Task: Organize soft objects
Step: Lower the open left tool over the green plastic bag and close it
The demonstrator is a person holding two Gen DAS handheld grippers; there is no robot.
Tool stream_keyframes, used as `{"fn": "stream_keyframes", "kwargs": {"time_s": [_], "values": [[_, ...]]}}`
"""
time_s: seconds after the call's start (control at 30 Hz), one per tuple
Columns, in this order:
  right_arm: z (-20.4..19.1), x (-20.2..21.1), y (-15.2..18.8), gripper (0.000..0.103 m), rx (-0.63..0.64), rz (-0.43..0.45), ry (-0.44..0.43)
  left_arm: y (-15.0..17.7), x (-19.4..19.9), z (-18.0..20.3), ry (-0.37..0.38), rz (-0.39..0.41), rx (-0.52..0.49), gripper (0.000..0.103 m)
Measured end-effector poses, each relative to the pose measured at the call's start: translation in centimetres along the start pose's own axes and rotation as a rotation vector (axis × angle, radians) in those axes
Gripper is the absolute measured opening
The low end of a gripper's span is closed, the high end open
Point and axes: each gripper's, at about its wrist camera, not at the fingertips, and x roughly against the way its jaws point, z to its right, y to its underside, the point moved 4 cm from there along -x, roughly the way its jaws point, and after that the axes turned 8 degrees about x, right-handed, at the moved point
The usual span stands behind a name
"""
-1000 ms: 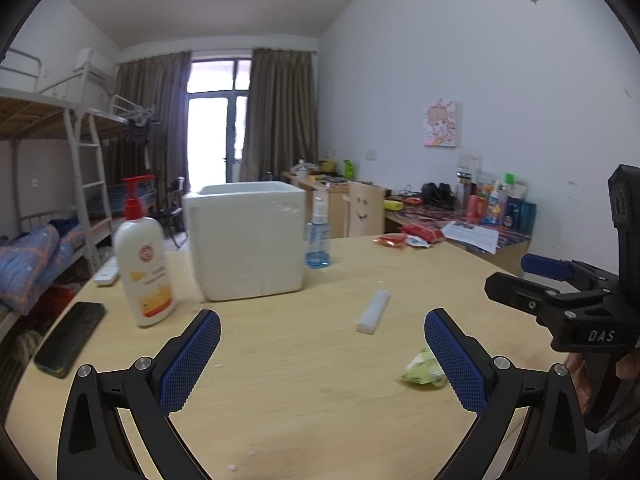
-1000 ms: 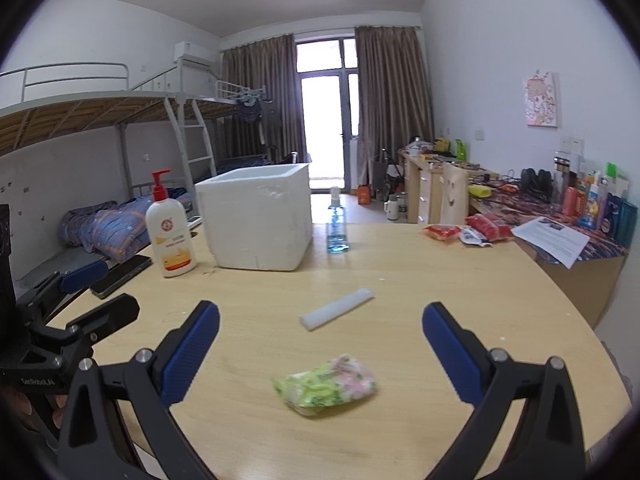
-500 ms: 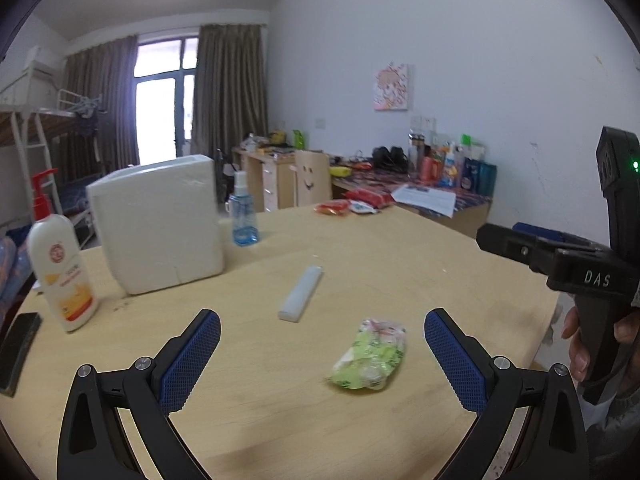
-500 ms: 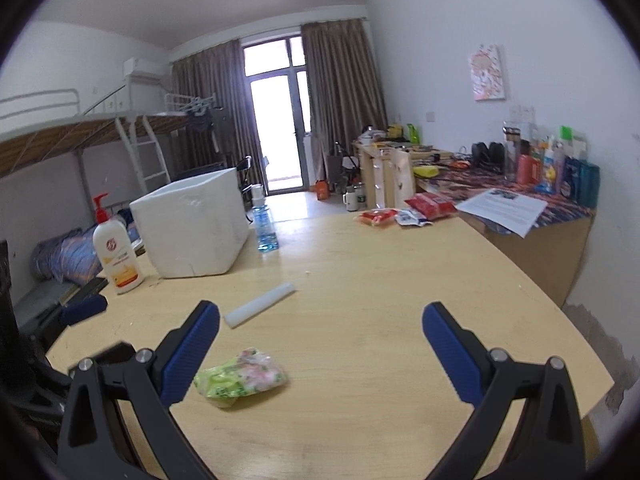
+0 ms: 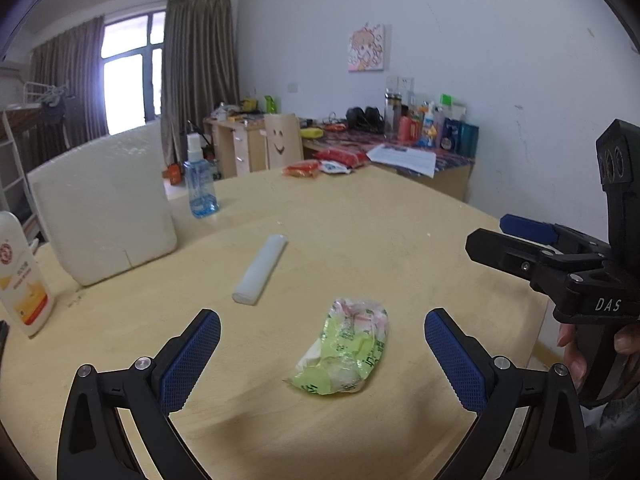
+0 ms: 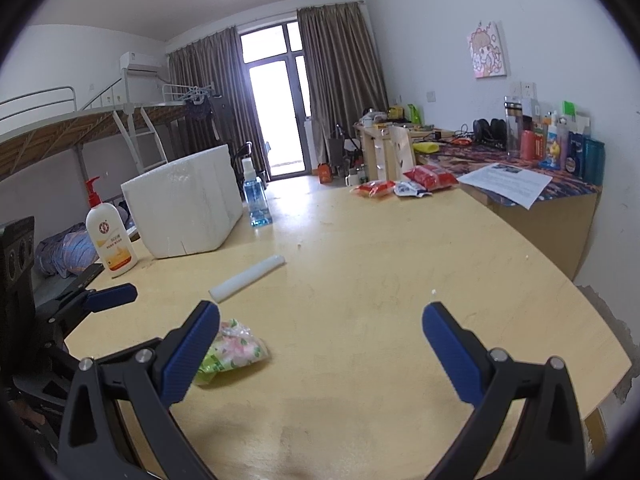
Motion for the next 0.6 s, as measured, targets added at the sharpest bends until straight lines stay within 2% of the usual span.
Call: {"fn": "stream_keyframes", "kwargs": {"time_s": [0.17, 0.47, 0.6], "values": [[0.6, -0.6, 0.6, 0.103, 0.001, -0.023, -0.010, 0.3, -1.3, 0.1, 0.020, -0.053, -0.004, 0.102], [1.6, -1.5, 1.4, 0.103, -0.034, -0.046, -0.017, 0.9, -3.6, 0.9, 0.054, -0.156, -0.028, 0.086], [1.8, -1.7, 1.5, 0.103, -0.040, -0.051, -0.021, 1.2, -4.0, 1.3, 0.062, -0.173, -0.044, 0.078]]}}
